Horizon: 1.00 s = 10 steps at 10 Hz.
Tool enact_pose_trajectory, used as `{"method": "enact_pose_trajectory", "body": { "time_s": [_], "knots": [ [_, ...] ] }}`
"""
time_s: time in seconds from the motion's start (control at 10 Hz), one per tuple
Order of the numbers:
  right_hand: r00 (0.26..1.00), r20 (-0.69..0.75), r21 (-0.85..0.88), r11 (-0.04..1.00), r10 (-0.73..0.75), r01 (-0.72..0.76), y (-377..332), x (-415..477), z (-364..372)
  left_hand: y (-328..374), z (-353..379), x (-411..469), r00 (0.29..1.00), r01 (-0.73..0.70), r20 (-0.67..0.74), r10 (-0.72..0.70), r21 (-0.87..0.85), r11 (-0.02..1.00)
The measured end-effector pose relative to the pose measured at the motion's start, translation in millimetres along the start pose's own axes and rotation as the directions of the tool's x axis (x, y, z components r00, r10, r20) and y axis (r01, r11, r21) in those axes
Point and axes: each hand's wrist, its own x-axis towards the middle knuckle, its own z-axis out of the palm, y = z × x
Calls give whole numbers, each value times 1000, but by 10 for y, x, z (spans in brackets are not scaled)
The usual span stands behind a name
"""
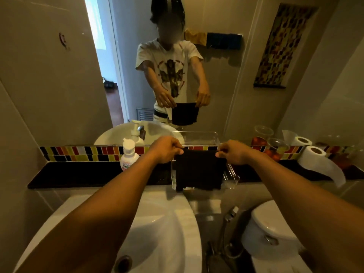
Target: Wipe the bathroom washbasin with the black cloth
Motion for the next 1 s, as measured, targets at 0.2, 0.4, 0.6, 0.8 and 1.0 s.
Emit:
{"method": "enact_pose_trajectory", "body": {
  "time_s": [0.2, 0.4, 0.6, 0.8, 1.0],
  "knots": [
    [983, -176, -8, 998, -58, 57, 158, 514, 189, -334, 249, 425, 985, 23, -170, -18, 31, 999],
    [982, 151, -53, 993, 113, -106, 514, 719, 1040, -923, 913, 298, 998, -52, 45, 37, 425, 904],
    [990, 97, 78, 990, 106, -114, 406, 868, 1088, -1030, 1029, 291, 996, -75, 0, 84, 451, 890],
    [1000, 31, 60, 998, 2, -4, 154, 886, 907, -798, 845, 380, 995, -79, -18, 94, 409, 909],
    [996, -44, 34, 996, -80, 81, -158, 642, 847, -622, 727, 211, 991, -45, -95, 92, 411, 910]
  ]
}}
